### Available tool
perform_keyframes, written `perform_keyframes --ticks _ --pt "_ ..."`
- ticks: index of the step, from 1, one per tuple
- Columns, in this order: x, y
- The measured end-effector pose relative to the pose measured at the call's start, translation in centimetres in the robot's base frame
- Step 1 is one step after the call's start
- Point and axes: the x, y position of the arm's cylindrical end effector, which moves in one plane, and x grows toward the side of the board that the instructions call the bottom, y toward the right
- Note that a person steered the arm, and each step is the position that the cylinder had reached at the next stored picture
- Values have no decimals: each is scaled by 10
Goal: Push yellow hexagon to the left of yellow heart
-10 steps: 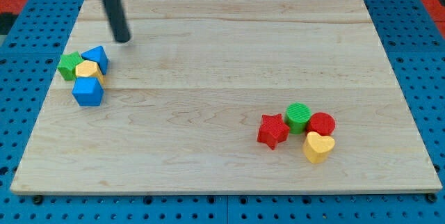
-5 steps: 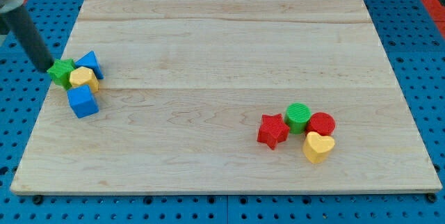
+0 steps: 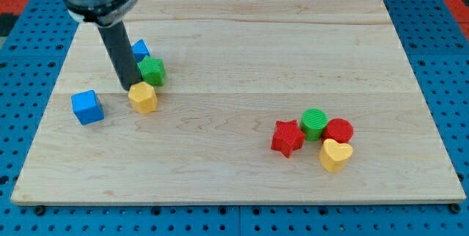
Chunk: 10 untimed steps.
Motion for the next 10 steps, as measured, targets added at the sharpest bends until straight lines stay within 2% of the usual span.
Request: perform_keyframes --ticks 1,2,3,5,6,10 --pt "20 3" --pt "30 31" --pt "63 105" --pt "91 66" --pt "113 86" --pt "111 286"
